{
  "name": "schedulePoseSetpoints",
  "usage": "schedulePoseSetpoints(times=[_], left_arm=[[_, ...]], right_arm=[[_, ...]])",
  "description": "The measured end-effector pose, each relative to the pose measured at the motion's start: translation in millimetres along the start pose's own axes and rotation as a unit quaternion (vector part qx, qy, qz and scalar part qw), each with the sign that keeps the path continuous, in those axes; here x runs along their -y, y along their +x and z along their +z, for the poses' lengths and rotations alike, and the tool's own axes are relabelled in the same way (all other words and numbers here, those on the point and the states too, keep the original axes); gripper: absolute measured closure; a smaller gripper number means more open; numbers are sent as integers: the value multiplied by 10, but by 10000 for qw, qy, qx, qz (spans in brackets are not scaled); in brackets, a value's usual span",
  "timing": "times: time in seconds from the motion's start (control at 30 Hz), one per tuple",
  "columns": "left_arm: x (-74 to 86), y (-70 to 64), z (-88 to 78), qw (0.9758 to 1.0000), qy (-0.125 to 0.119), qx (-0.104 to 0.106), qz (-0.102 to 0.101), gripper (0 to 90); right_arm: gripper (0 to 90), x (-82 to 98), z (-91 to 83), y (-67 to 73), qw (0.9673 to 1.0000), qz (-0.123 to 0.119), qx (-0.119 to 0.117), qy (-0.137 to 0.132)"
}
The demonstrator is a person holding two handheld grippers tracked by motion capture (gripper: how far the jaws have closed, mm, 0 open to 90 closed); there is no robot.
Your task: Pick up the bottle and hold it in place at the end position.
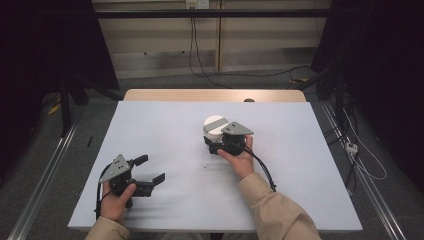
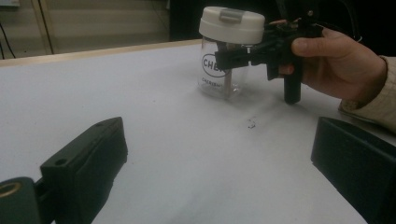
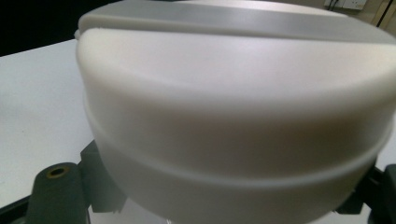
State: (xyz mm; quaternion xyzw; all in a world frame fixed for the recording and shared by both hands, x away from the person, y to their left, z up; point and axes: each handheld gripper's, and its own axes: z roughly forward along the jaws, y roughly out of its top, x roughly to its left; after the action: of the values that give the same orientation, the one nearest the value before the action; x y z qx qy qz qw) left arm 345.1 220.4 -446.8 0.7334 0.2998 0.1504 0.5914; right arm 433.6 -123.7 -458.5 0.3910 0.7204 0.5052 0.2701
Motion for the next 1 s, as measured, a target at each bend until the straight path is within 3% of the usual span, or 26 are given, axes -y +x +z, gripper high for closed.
schedulePoseSetpoints(times=[0.23,0.43,0.77,1.0], left_arm=[[-94,-26,99,10000,13,-65,33,34],[-177,-25,220,9999,64,-57,-94,35],[-296,-78,374,9997,185,69,-108,58],[-395,-64,473,9996,211,109,-118,144]], right_arm=[[184,6,-2,-6,10000,-7,-11,-12],[184,9,-1,-14,10000,-13,-45,-13],[184,11,-1,-17,10000,-17,-64,-8],[184,12,-2,-21,10000,-25,-79,-5]])
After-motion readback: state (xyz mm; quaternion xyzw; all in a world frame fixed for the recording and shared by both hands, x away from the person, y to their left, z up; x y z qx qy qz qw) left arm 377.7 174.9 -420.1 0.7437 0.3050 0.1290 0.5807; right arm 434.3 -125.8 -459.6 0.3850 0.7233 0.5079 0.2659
